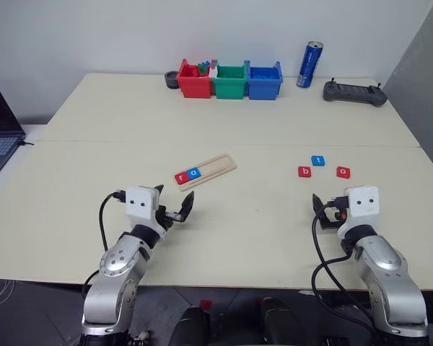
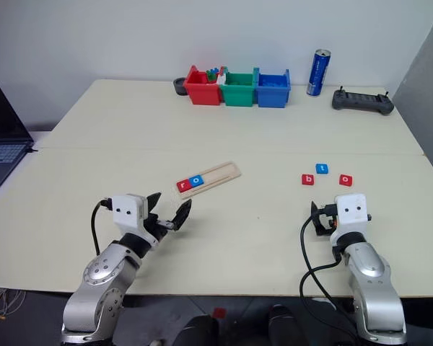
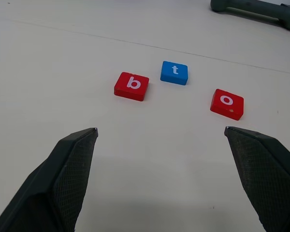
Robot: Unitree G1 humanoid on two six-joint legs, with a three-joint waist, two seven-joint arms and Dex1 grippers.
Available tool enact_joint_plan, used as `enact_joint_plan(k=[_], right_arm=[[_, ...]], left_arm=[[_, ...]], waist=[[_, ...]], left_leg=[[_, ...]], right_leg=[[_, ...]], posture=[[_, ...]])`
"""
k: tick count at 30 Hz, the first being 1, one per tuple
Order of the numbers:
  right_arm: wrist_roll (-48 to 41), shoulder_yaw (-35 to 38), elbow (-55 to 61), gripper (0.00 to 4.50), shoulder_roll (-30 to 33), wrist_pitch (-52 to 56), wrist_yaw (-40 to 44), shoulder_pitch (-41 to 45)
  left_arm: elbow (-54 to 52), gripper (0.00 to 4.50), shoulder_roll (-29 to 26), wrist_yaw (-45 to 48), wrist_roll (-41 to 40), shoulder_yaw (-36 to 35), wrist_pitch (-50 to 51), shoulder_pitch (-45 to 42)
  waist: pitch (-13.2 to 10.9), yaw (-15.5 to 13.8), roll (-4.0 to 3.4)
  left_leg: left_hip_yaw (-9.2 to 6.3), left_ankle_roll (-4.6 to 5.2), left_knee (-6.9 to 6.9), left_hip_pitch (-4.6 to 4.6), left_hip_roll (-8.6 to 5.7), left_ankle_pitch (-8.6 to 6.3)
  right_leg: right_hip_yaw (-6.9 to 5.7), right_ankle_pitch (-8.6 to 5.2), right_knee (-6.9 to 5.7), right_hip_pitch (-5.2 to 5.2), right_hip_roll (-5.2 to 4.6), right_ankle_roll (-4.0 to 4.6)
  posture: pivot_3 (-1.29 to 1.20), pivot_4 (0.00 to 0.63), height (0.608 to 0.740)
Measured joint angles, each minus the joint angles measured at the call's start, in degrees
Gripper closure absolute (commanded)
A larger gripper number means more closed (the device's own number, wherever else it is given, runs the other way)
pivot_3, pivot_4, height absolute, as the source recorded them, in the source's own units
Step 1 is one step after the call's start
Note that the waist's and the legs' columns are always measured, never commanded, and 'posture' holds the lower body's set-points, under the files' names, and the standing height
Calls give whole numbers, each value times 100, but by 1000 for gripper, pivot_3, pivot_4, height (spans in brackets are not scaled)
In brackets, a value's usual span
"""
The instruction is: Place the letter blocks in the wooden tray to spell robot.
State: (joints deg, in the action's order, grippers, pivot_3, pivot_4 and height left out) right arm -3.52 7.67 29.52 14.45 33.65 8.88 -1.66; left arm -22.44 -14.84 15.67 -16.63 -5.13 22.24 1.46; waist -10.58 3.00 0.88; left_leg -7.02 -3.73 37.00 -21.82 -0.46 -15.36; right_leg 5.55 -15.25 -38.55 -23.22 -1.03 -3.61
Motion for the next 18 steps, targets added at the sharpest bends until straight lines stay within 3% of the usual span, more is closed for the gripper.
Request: enact_joint_plan(k=[18], right_arm=[[3,-5,0,27,8,42,-15,14]], left_arm=[[-23,0,-24,86,-10,27,104,45]], waist=[[0,0,0]], left_leg=[[0,0,0,0,0,0]], right_leg=[[0,0,0,0,0,0]], posture=[[0,150,740]])
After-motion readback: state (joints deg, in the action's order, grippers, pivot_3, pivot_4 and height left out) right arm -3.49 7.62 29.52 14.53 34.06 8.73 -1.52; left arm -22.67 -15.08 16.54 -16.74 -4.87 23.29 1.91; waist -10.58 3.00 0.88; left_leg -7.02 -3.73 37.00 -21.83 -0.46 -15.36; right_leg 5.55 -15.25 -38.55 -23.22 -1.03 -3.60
